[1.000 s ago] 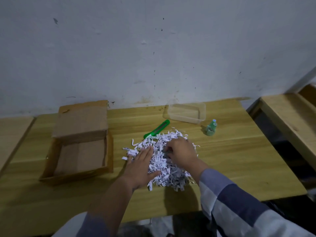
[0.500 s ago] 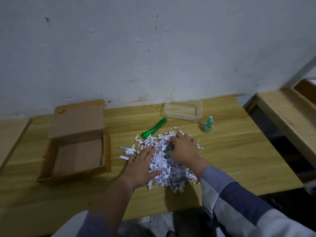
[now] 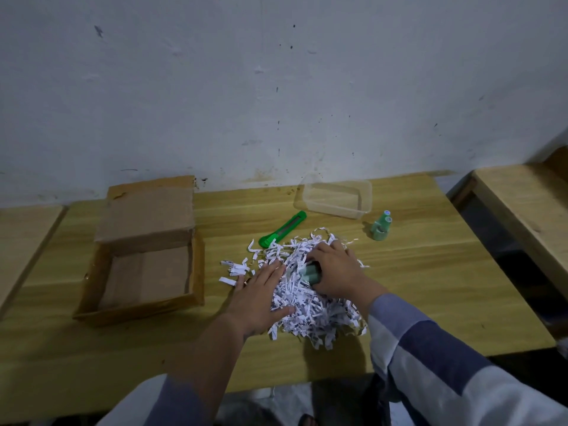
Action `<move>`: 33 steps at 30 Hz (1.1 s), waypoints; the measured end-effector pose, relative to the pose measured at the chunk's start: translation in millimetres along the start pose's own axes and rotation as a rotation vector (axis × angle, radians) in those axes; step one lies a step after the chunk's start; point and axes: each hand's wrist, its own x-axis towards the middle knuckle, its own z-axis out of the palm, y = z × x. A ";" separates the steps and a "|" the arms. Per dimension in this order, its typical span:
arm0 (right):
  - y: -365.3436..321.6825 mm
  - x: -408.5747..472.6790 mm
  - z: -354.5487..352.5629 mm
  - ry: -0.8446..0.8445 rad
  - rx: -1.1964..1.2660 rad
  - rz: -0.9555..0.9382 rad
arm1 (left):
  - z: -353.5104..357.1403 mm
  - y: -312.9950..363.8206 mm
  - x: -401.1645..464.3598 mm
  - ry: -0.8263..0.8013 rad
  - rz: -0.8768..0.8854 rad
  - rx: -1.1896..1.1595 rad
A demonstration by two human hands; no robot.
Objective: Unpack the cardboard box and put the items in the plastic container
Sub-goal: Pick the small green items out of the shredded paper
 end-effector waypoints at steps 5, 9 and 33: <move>14.1 -7.8 -16.8 0.062 0.059 0.023 | -5.3 5.1 -2.5 -0.051 -0.050 -0.005; 34.0 -18.7 -28.8 0.123 0.181 0.054 | -9.7 9.2 -4.1 -0.070 -0.063 0.005; 16.6 -32.6 -39.4 0.141 0.862 0.081 | -59.4 42.4 23.6 0.389 -0.147 -0.854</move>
